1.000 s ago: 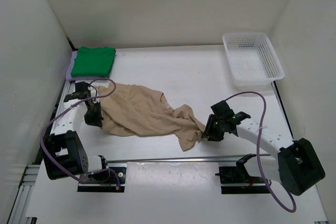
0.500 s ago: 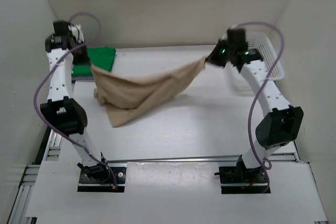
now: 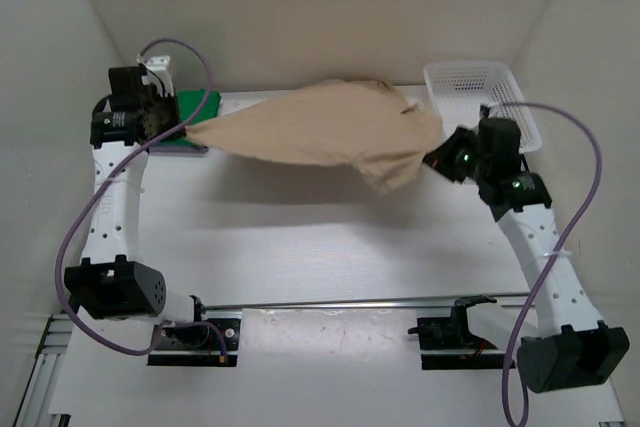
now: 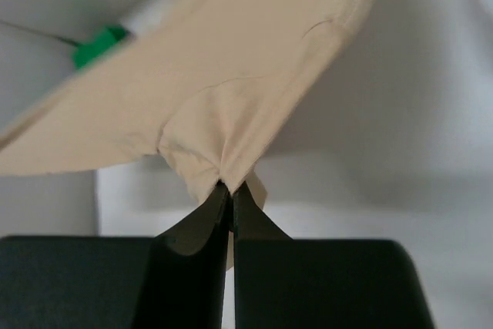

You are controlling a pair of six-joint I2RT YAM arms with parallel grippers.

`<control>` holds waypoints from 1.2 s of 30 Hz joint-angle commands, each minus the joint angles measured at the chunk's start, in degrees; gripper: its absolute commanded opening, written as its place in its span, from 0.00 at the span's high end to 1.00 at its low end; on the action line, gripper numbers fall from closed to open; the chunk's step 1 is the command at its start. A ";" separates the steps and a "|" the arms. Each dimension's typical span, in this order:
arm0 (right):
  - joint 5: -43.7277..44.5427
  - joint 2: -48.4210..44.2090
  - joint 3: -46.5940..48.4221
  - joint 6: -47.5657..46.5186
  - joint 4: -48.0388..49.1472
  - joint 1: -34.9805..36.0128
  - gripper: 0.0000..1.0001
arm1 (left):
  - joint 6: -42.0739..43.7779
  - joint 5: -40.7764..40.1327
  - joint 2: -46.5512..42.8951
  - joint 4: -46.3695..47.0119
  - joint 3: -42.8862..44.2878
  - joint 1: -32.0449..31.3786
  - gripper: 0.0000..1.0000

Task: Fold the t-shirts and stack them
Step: Flatten out the tshirt

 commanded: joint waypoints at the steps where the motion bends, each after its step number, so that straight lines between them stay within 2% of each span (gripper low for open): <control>1: 0.63 -6.75 -14.29 1.77 -0.92 2.03 1.00 | 0.19 -1.99 -4.86 -0.82 -10.25 -0.18 0.90; 3: 1.42 -12.64 -21.26 4.57 -0.92 4.05 1.00 | 0.19 -2.86 -7.25 -0.82 -20.52 -0.88 0.90; 4: 2.12 -15.62 -28.09 5.81 -0.92 5.89 1.00 | 0.19 -3.40 -9.26 -0.82 -24.13 -1.41 0.90; 5: 2.12 -16.78 -31.46 7.12 -0.92 6.95 1.00 | 0.19 -3.40 -10.06 -0.22 -31.12 -1.41 0.90; 8: 2.12 -18.20 -42.37 12.40 0.40 11.26 0.92 | 0.19 -7.26 -12.53 3.11 -43.88 -1.41 0.90; 9: 2.82 -18.20 -44.13 14.76 0.40 11.96 0.78 | 0.19 -8.14 -13.06 3.91 -46.46 -1.41 0.90; 11: 2.83 -18.73 -47.64 16.71 0.40 13.02 0.69 | 0.19 -10.07 -14.63 5.06 -52.08 -1.41 0.90; 12: 2.83 -19.42 -48.36 17.41 -0.30 13.03 0.62 | 0.19 -10.08 -15.25 5.59 -53.42 -1.41 0.90; 15: 5.19 -22.06 -48.90 20.23 -2.58 14.43 0.50 | 0.19 -10.08 -18.06 6.11 -56.50 -0.01 0.90; 16: 6.07 -23.11 -48.90 21.28 -4.68 15.13 0.42 | 0.19 -10.60 -18.68 6.12 -56.51 0.69 0.90; 21: 10.90 -23.82 -48.90 25.15 -12.07 16.89 0.40 | 0.19 -11.66 -21.76 6.64 -58.44 3.49 0.90; 24: 15.30 -20.50 -46.45 28.31 -18.84 18.20 0.40 | 0.19 -12.19 -22.28 6.65 -58.44 4.73 0.90; 28: 16.01 -15.66 -44.16 30.69 -22.37 22.33 0.41 | 0.19 -11.57 -22.82 6.65 -58.44 5.27 0.90; 31: 18.20 -14.24 -40.92 34.46 -25.00 30.14 0.41 | 0.19 -11.57 -22.82 6.65 -58.44 5.88 0.90; 33: 23.90 -14.24 -38.54 39.71 -29.45 36.97 0.41 | 0.19 -11.05 -22.82 6.12 -58.44 5.88 0.90; 36: 28.74 -14.24 -34.93 42.90 -33.87 43.07 0.41 | 0.19 -10.52 -22.82 6.12 -58.44 6.41 0.90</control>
